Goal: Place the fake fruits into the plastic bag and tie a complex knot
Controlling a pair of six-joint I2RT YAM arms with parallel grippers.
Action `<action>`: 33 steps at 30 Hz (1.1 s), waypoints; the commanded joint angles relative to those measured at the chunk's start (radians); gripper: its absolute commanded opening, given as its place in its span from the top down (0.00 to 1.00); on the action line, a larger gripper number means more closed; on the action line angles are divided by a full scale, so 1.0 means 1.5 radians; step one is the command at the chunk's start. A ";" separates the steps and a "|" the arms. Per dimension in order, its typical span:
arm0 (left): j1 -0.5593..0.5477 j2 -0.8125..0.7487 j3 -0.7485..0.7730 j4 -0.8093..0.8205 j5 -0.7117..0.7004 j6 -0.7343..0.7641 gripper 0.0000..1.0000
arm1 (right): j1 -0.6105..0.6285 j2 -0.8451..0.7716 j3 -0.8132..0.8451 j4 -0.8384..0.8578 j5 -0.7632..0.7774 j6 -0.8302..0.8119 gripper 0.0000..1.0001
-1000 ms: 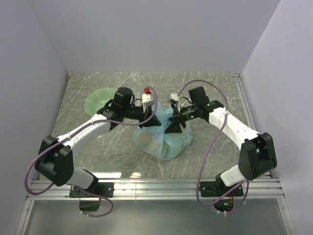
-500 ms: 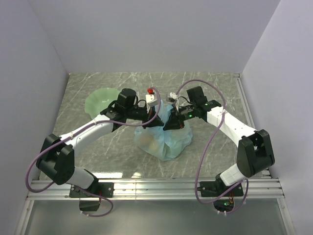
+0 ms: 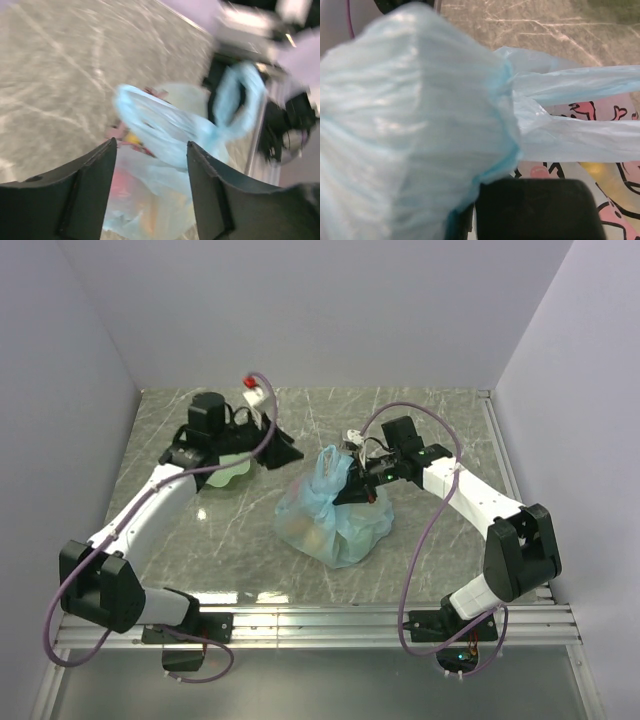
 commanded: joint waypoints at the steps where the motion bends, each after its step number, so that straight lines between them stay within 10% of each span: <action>1: 0.041 0.026 0.058 -0.003 -0.034 -0.076 0.35 | 0.009 -0.019 0.038 -0.052 -0.030 -0.093 1.00; 10: 0.036 0.217 0.198 -0.041 0.057 -0.228 0.31 | 0.031 -0.007 0.079 -0.180 -0.005 -0.294 1.00; 26: -0.024 0.256 0.167 0.031 0.163 -0.247 0.29 | 0.040 0.013 0.112 -0.255 0.016 -0.412 1.00; 33: -0.010 0.244 0.172 0.066 0.181 -0.255 0.76 | 0.039 0.005 0.093 -0.219 0.030 -0.388 1.00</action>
